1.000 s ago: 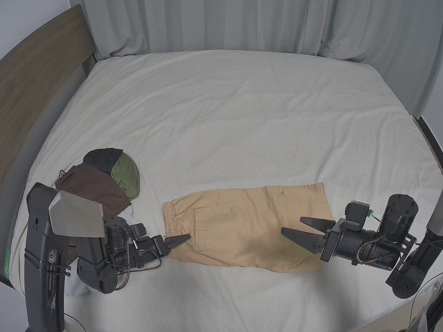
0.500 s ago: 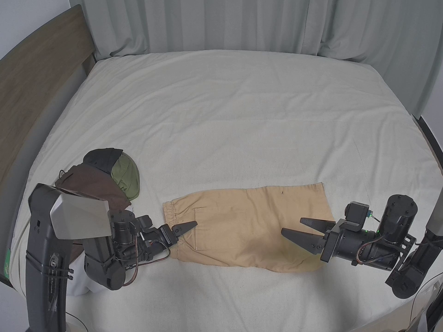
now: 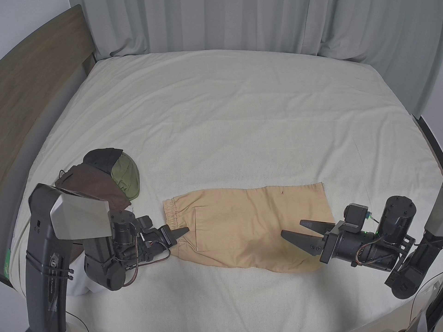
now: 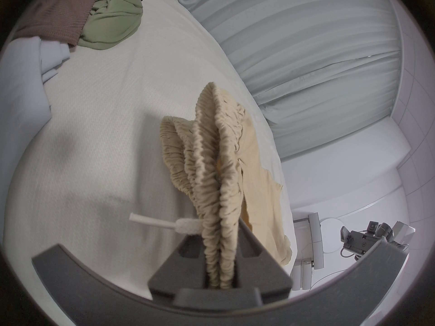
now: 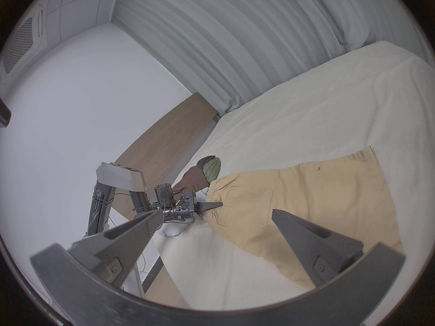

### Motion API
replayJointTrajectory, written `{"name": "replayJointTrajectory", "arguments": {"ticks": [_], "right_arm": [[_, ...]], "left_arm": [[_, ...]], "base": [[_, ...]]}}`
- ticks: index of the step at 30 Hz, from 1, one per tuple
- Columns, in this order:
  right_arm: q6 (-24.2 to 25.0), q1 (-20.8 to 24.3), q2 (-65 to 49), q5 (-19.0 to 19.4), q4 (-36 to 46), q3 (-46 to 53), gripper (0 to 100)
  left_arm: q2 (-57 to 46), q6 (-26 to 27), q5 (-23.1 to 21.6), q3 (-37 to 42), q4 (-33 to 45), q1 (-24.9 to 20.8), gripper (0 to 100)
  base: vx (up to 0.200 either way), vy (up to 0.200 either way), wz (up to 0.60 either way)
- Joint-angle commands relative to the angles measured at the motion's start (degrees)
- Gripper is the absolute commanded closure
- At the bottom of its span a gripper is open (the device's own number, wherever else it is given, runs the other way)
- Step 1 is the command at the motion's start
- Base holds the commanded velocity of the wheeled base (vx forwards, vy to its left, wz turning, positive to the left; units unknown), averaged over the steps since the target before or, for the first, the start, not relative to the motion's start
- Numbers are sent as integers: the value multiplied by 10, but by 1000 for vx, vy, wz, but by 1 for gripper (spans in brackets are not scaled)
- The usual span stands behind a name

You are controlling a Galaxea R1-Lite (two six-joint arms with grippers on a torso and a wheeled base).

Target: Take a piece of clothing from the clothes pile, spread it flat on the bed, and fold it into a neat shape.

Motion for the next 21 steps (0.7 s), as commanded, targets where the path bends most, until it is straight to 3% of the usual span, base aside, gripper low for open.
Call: {"name": "replayJointTrajectory", "arguments": {"ticks": [1,7,21], "right_arm": [[0,0,2,0,0,3,0],[0,-1,4,0,-1,3,0],[0,-1,6,0,-1,4,0]], "left_arm": [[-3,3,1,2,-2,4,100],[-28,3,1,24,-2,12,100],[-71,23,-29,55,-3,82,100]], "base": [[0,0,0],[0,0,0],[0,0,0]]}}
